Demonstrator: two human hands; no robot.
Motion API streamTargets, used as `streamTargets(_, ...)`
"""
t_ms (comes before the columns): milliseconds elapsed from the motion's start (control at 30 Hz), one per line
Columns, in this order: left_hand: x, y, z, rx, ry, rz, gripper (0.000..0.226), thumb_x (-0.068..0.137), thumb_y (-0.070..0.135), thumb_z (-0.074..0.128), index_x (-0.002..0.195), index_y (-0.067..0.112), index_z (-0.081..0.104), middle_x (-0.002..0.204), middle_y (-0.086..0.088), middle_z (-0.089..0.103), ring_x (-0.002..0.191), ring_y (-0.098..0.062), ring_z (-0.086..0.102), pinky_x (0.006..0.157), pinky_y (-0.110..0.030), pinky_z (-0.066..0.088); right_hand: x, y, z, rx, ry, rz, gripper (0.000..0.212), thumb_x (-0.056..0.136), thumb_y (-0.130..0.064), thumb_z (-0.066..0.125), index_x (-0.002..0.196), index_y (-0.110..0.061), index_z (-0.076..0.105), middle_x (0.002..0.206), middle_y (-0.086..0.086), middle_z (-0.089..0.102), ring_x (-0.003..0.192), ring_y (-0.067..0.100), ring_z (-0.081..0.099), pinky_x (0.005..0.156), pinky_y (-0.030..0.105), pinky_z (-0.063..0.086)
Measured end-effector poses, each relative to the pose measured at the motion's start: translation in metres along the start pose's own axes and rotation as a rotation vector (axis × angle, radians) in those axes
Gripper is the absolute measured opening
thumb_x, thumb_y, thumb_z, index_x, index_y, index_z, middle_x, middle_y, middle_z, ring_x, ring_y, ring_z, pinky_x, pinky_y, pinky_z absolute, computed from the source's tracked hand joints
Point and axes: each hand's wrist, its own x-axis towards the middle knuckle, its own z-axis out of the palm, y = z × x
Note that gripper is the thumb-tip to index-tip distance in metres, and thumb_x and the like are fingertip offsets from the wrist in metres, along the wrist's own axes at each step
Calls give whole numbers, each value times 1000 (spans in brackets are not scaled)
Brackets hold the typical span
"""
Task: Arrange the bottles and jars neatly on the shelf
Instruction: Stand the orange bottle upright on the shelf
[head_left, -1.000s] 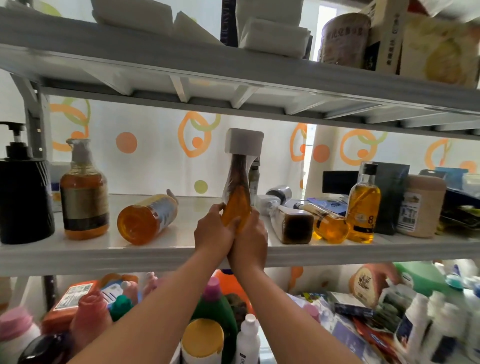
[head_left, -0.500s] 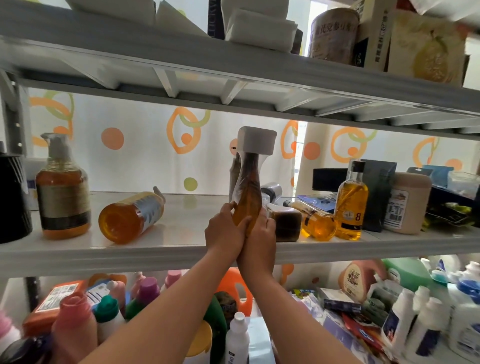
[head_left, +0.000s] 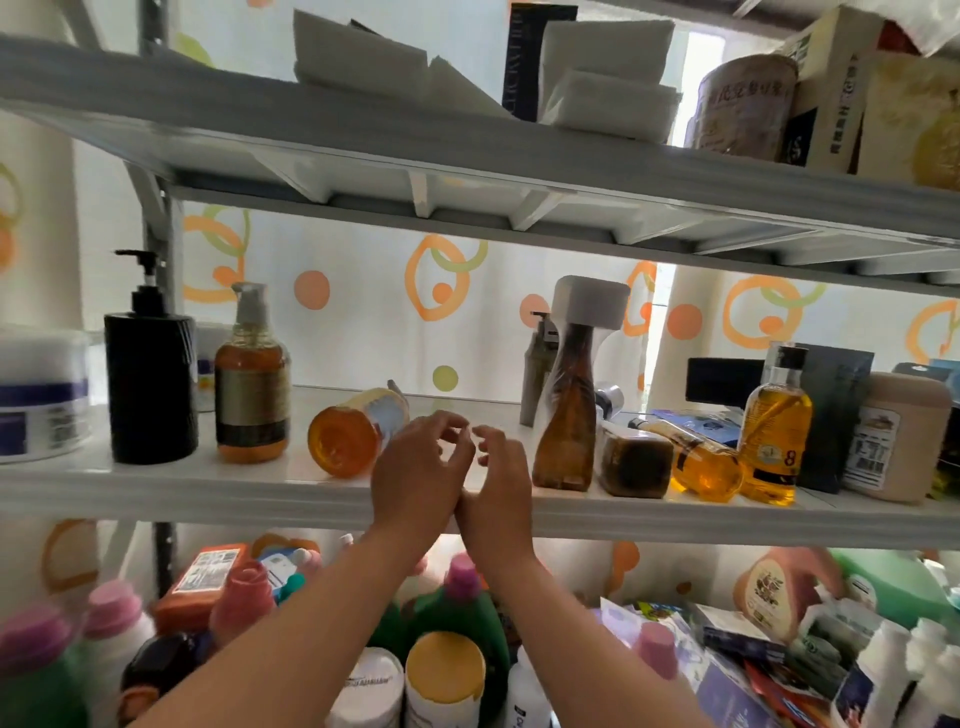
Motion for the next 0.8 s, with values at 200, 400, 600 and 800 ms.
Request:
streamTargets(200, 26, -49, -49, 123, 111, -76, 36, 88, 38, 55, 122, 25, 56, 129, -5, 57, 114, -22, 51, 95, -32, 43, 5, -47, 41, 86, -164, -38, 66, 78, -37, 71, 135, -30, 38, 138, 0, 44, 119, 16, 50, 97, 27, 45)
streamTargets(400, 37, -84, -64, -31, -190, -214, 44, 95, 36, 46, 138, 28, 40, 134, -8, 54, 118, -24, 54, 97, -34, 44, 15, -54, 57, 10, -314, -51, 51, 90, -29, 57, 138, -29, 38, 140, 4, 47, 123, 20, 50, 102, 29, 42)
streamTargets(600, 35, -90, -56, -108, -179, -309, 33, 91, 35, 54, 122, 26, 50, 114, -4, 67, 85, -12, 60, 61, -17, 46, 9, -48, 53, -15, -176, -165, 47, 95, -21, 47, 140, -22, 37, 128, 8, 59, 110, 24, 60, 96, 29, 46)
streamTargets(800, 35, -75, -36, -133, -249, -306, 32, 90, 36, 57, 119, 26, 51, 113, -6, 67, 84, -16, 61, 75, -27, 52, 10, -35, 33, -84, -108, -100, 46, 95, -28, 42, 140, -23, 36, 129, 5, 58, 111, 23, 60, 96, 31, 46)
